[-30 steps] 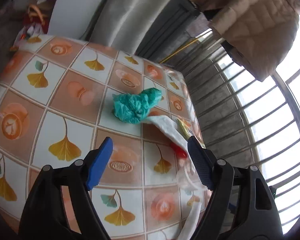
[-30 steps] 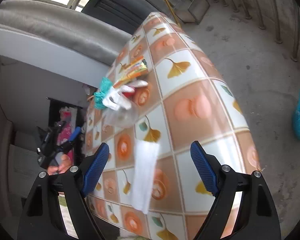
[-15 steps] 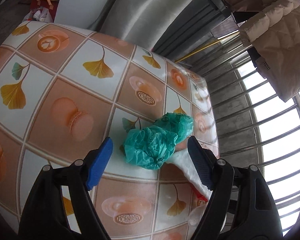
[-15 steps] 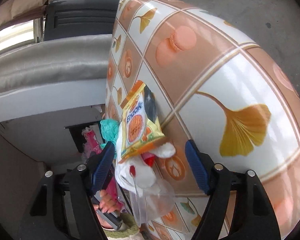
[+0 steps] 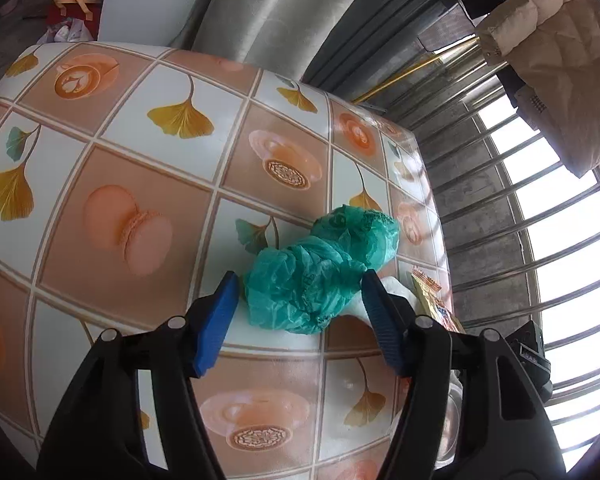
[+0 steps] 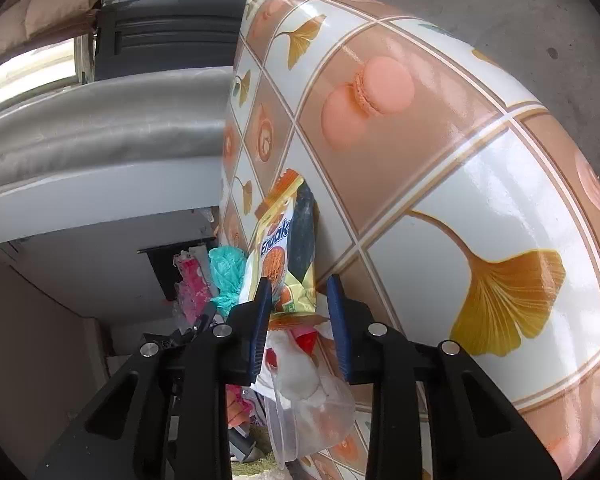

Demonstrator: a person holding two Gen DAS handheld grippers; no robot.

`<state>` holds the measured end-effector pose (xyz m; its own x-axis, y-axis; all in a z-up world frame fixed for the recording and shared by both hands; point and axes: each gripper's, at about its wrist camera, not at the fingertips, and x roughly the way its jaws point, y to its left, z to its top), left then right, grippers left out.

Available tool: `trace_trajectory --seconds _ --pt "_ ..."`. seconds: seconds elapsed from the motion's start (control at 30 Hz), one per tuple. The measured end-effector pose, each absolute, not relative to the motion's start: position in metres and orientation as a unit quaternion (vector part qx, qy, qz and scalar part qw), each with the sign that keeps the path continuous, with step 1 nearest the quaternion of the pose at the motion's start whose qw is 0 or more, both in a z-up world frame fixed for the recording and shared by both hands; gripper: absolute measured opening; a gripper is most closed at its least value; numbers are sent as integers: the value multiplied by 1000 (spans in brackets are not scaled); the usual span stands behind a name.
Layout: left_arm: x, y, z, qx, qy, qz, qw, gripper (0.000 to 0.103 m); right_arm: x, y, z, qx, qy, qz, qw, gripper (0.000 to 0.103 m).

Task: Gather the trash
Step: 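Grasp the green plastic bag with the left tool while the right tool grasps the snack packet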

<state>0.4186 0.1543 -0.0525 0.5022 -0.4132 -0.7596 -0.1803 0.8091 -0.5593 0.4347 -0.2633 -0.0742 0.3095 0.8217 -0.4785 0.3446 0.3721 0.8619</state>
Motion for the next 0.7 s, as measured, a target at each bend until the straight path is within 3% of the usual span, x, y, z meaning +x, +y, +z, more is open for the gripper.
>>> trace_trajectory --seconds 0.33,0.37,0.4,0.7 --pt "408 144 -56 -296 498 -91 810 34 430 -272 -57 531 531 213 626 13" --pt "406 144 -54 -297 495 -93 811 31 430 -274 -55 532 527 216 626 12" --pt "405 145 -52 -295 493 -95 813 16 429 -275 -53 533 524 219 627 12" --pt "387 147 -29 -279 463 -110 834 10 422 -282 -35 543 498 242 631 10"
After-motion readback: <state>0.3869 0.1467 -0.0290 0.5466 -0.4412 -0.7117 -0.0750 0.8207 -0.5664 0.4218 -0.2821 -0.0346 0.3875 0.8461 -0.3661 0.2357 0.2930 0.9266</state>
